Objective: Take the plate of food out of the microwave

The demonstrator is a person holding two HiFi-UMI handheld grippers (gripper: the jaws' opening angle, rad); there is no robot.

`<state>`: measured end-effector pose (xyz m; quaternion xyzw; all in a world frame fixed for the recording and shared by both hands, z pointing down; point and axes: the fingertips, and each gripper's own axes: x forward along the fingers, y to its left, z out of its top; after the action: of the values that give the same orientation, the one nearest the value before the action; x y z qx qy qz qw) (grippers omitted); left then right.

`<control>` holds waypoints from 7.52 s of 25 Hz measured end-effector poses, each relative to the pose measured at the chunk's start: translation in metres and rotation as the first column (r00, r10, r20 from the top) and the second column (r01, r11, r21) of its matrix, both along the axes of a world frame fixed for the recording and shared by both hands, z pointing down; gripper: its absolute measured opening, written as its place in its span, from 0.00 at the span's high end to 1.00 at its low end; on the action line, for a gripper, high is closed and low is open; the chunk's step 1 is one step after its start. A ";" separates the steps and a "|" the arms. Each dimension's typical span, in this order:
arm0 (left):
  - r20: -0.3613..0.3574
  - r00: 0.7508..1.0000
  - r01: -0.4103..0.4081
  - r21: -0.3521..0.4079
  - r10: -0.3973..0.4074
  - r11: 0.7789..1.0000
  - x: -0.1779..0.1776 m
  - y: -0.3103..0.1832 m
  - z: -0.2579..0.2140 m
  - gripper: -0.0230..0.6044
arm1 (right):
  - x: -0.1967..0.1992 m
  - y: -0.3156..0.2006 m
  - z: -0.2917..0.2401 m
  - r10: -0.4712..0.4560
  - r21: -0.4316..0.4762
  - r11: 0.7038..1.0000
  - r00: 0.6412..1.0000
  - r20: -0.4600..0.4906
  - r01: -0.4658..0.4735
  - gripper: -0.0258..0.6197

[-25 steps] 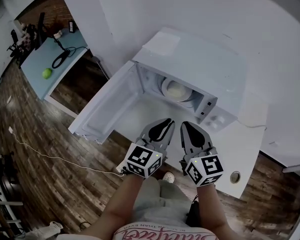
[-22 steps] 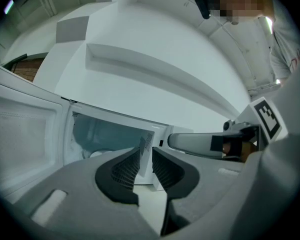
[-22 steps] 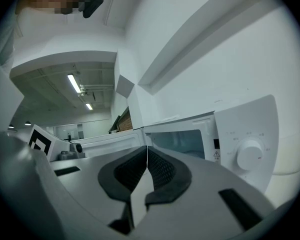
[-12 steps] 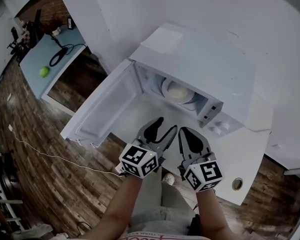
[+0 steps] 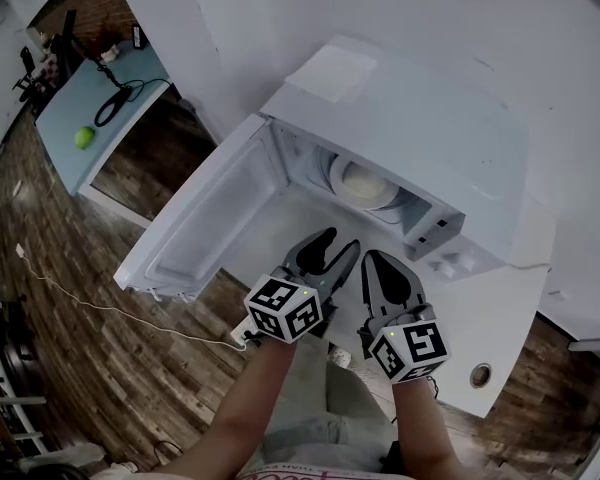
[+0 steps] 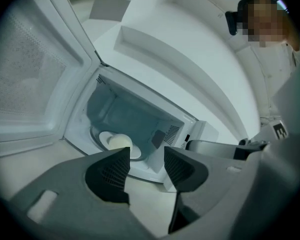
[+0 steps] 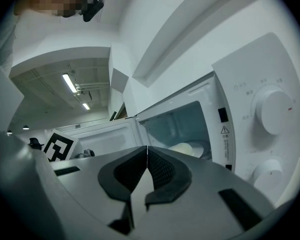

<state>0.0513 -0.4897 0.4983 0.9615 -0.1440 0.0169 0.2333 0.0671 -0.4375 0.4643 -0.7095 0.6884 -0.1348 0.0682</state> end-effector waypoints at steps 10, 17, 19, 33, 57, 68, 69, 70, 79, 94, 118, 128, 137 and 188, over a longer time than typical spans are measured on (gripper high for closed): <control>-0.045 0.997 0.053 -0.184 -0.063 0.982 0.015 -0.037 0.024 0.62 | 0.011 -0.018 0.014 0.052 -0.020 0.998 0.999 0.018 -0.051 0.94; -0.053 0.991 0.098 -0.333 -0.122 0.938 0.025 -0.064 0.043 0.62 | 0.016 -0.031 0.023 0.069 -0.044 0.997 0.997 0.018 -0.068 0.94; -0.038 0.989 0.117 -0.375 -0.141 0.920 0.029 -0.071 0.048 0.62 | 0.019 -0.035 0.025 0.077 -0.050 0.996 0.997 0.020 -0.075 0.94; 0.203 0.963 0.262 -0.533 -0.179 0.805 0.051 -0.095 0.072 0.62 | 0.030 -0.059 0.014 0.098 -0.040 0.994 0.995 0.010 -0.098 0.94; 0.330 0.938 0.315 -0.682 -0.106 0.660 0.047 -0.099 0.082 0.84 | 0.039 -0.064 0.005 0.080 -0.037 0.996 0.996 -0.037 -0.082 0.94; 0.240 0.964 0.262 -0.795 -0.114 0.547 0.047 -0.095 0.082 0.89 | 0.035 -0.060 0.008 0.083 -0.054 0.995 0.996 -0.044 -0.085 0.94; 0.229 0.967 0.254 -0.802 -0.116 0.540 0.047 -0.095 0.082 0.89 | 0.035 -0.060 0.008 0.083 -0.055 0.995 0.996 -0.044 -0.086 0.94; 0.222 0.968 0.249 -0.807 -0.117 0.536 0.046 -0.094 0.082 0.89 | 0.034 -0.059 0.008 0.082 -0.055 0.995 0.996 -0.045 -0.085 0.94; 0.193 0.973 0.230 -0.813 -0.125 0.535 0.042 -0.092 0.076 0.90 | 0.032 -0.055 0.012 0.078 -0.065 0.995 0.996 -0.047 -0.081 0.94; -0.089 0.969 0.044 -0.857 -0.232 0.513 0.042 -0.089 0.071 0.94 | 0.021 -0.044 0.021 0.057 -0.087 0.994 0.997 -0.052 -0.062 0.94; -0.167 0.952 -0.001 -0.840 -0.257 0.543 0.026 -0.072 0.063 0.94 | 0.009 -0.024 0.024 0.036 -0.091 0.995 0.998 -0.053 -0.040 0.94; -0.182 0.945 -0.002 -0.834 -0.272 0.552 0.013 -0.060 0.061 0.94 | -0.002 -0.018 0.023 0.003 -0.084 0.996 0.998 -0.059 -0.008 0.94; -0.183 0.940 0.009 -0.830 -0.287 0.557 -0.005 -0.048 0.060 0.94 | -0.013 -0.009 0.019 -0.019 -0.068 0.998 0.998 -0.063 0.015 0.94; -0.225 0.909 -0.003 -0.845 -0.351 0.535 -0.102 0.012 0.001 0.94 | -0.043 0.022 -0.041 -0.068 -0.001 0.998 0.987 -0.144 0.068 0.94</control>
<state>-0.0511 -0.4780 0.4992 0.7014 -0.1693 -0.1218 0.6816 0.0246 -0.4157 0.4231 -0.6934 0.7155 -0.0841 0.0153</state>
